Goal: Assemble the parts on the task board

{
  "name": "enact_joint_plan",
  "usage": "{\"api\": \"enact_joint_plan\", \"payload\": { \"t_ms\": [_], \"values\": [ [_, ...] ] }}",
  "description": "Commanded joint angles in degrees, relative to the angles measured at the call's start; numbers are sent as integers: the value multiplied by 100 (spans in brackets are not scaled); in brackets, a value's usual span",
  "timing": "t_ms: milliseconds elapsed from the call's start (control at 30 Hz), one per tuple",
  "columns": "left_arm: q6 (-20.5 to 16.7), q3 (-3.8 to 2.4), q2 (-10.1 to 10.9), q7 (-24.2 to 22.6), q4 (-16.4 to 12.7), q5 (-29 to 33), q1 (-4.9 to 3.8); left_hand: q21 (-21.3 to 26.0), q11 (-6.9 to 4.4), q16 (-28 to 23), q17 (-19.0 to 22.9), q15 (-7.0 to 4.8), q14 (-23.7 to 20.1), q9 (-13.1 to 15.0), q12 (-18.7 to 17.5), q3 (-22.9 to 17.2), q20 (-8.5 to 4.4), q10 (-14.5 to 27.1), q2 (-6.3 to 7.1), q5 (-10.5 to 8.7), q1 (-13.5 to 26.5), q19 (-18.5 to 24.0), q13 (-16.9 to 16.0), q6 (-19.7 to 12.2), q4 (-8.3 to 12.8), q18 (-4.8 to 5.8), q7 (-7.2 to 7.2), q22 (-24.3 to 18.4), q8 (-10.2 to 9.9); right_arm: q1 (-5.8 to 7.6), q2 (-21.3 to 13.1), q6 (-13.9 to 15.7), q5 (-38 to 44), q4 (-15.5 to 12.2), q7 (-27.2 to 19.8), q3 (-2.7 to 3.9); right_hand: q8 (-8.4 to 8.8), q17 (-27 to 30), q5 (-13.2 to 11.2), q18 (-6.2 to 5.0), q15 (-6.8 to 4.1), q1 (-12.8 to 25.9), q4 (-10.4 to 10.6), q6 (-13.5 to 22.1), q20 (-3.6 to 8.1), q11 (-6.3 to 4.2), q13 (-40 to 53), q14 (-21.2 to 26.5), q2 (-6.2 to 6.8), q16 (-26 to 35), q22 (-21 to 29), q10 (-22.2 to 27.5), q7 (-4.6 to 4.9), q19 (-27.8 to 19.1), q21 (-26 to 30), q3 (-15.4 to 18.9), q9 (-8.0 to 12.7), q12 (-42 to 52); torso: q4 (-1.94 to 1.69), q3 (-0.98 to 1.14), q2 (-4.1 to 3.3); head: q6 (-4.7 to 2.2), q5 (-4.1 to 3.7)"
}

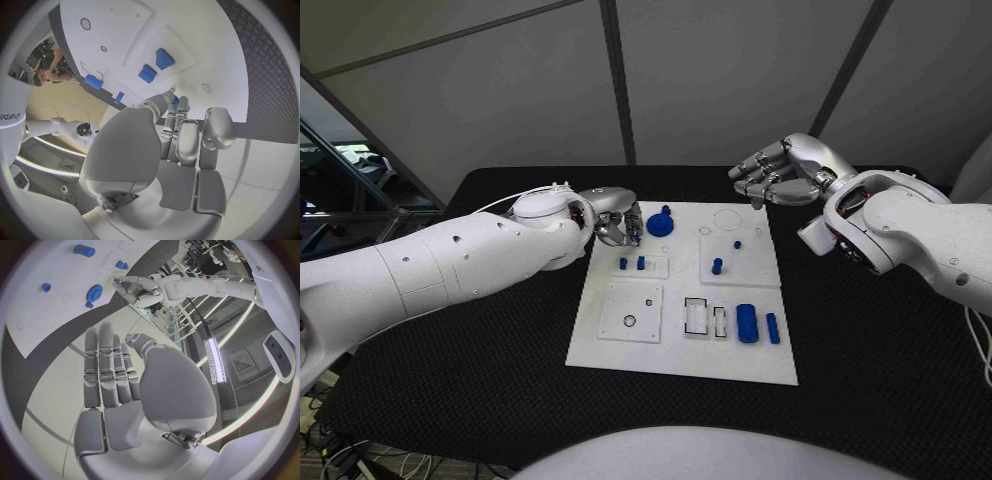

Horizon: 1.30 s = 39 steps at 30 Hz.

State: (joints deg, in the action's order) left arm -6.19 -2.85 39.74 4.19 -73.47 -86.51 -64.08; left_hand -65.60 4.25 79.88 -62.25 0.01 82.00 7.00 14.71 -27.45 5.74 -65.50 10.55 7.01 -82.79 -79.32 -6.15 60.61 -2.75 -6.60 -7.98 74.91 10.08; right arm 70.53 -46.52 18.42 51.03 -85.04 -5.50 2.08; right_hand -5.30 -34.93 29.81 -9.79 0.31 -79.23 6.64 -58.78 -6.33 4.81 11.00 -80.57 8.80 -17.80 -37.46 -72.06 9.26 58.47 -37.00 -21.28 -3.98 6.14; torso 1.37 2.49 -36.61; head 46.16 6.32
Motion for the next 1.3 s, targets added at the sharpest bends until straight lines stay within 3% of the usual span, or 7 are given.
{"api": "enact_joint_plan", "payload": {
  "t_ms": [33,667,1300],
  "values": [
    [139,-2,-28,-1,25,13,-7,35,8,-8,4,5,4,-5,-27,2,13,-33,3,-35,45,1,1,26,20,126,-10,231,-38,12,8,-34,-7,2,-52,4,23,-9,-11,-65,-3,46,-23,7,1,-2,-7,-36,1,25,-9,-51,34,16,23,5,0,-27,-7,3,3,12,4],
    [321,20,-78,84,82,11,-7,5,-2,-5,-2,0,-3,2,-46,-18,13,-81,-32,-40,27,-10,-15,69,42,133,0,254,-43,12,5,-36,-7,0,-50,4,23,-9,-11,-65,-3,46,-23,7,1,-2,-7,-36,1,25,-9,-51,34,16,23,5,0,-27,-8,2,2,22,-4],
    [-105,19,-54,-136,-9,10,3,-145,-48,63,-127,-38,56,33,-78,-50,-14,-231,-137,-41,5,-86,-65,228,93,161,34,349,-28,12,8,-39,-8,7,-55,4,23,-9,-11,-65,-3,46,-23,7,1,-2,-7,-36,1,25,-9,-51,34,16,23,5,0,-27,-7,0,4,8,-1]
  ]
}}
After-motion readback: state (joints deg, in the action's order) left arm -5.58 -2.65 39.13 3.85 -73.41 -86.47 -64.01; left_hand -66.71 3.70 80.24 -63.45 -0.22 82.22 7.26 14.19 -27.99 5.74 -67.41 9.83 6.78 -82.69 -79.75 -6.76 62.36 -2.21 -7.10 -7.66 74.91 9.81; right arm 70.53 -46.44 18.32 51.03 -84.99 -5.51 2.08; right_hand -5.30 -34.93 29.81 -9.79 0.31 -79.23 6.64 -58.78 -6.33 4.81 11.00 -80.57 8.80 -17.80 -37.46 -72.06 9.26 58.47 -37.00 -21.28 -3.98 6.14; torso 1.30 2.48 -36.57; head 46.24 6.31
